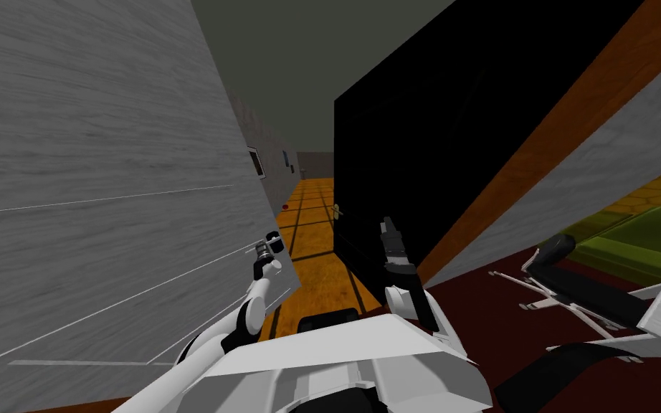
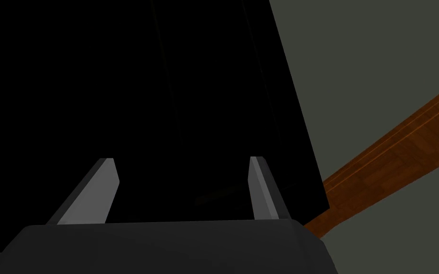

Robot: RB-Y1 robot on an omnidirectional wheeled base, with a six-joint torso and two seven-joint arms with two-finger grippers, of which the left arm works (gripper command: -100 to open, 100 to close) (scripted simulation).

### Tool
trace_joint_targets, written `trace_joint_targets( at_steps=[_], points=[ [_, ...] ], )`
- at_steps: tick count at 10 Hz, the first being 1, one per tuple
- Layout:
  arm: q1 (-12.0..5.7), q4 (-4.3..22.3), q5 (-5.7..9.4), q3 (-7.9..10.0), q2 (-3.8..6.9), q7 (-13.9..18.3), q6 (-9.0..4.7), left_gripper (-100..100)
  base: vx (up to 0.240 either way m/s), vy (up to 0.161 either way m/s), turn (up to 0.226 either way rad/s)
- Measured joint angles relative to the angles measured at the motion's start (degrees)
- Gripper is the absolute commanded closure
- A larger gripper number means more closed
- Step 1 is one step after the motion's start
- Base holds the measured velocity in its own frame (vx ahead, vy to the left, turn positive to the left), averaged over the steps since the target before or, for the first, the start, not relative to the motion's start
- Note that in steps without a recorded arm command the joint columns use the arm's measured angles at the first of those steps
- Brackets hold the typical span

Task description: Push the door open

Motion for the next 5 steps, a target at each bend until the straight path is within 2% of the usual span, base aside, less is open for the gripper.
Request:
trace_joint_targets(
  at_steps=[1,2,3,4,5],
  points=[
    [0.12,-0.2,0.08,0.19,0.11,-0.1,0.06,100,0.106,0.018,-0.047],
    [0.15,0.4,0.63,0.75,0.44,-0.4,-0.46,100,0.169,0.055,-0.047],
    [0.90,-0.5,1.16,1.38,0.04,-1.0,-0.41,100,0.161,0.062,-0.059],
    [0.49,1.0,1.69,1.78,0.75,-1.2,-1.38,100,0.108,0.047,-0.032],
    [0.74,-0.2,2.04,2.31,0.49,-1.8,-1.39,100,0.050,0.026,0.005]
  ],
)
